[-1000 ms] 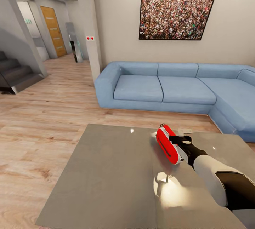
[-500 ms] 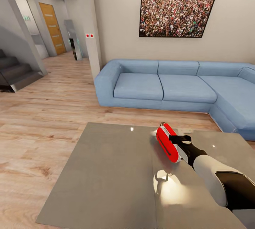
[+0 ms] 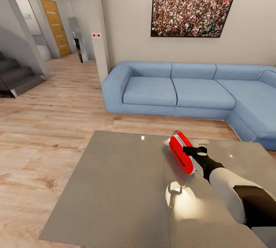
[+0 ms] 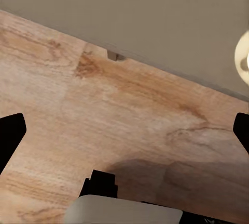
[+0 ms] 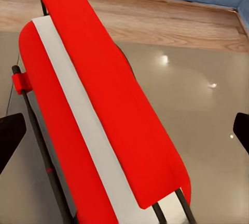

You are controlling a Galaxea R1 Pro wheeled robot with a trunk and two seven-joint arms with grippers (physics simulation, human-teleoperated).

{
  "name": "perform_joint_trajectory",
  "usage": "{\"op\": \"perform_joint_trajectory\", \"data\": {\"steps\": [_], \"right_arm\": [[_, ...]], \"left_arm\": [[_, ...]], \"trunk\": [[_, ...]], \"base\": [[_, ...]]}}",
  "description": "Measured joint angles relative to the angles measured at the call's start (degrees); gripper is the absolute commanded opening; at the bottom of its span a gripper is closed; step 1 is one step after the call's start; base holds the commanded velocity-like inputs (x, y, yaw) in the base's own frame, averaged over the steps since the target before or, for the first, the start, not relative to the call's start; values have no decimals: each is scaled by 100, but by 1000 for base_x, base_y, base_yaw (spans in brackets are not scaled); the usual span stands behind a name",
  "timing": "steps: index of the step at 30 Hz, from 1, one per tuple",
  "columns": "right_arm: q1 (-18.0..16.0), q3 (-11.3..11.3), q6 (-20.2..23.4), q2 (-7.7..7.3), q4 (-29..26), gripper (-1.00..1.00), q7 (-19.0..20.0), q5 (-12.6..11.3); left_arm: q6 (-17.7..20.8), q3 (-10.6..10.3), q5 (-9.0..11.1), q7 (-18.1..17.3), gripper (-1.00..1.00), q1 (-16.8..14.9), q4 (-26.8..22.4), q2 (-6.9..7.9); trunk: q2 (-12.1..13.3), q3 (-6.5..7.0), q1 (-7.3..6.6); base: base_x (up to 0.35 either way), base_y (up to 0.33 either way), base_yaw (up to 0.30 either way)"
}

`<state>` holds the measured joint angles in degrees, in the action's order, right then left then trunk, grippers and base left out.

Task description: Turn on the radio receiver that's on the table in the living room.

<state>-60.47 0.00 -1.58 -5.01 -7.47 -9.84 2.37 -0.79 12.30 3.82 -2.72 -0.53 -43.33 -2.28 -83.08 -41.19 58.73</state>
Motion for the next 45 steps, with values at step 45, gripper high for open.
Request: {"op": "perform_joint_trajectory", "data": {"steps": [45], "right_arm": [[0, -10, -88, -97, -249, 100, -661, -9]], "left_arm": [[0, 0, -1, 0, 100, 0, 0, 9]], "trunk": [[0, -209, 0]], "base": [[0, 0, 0]]}}
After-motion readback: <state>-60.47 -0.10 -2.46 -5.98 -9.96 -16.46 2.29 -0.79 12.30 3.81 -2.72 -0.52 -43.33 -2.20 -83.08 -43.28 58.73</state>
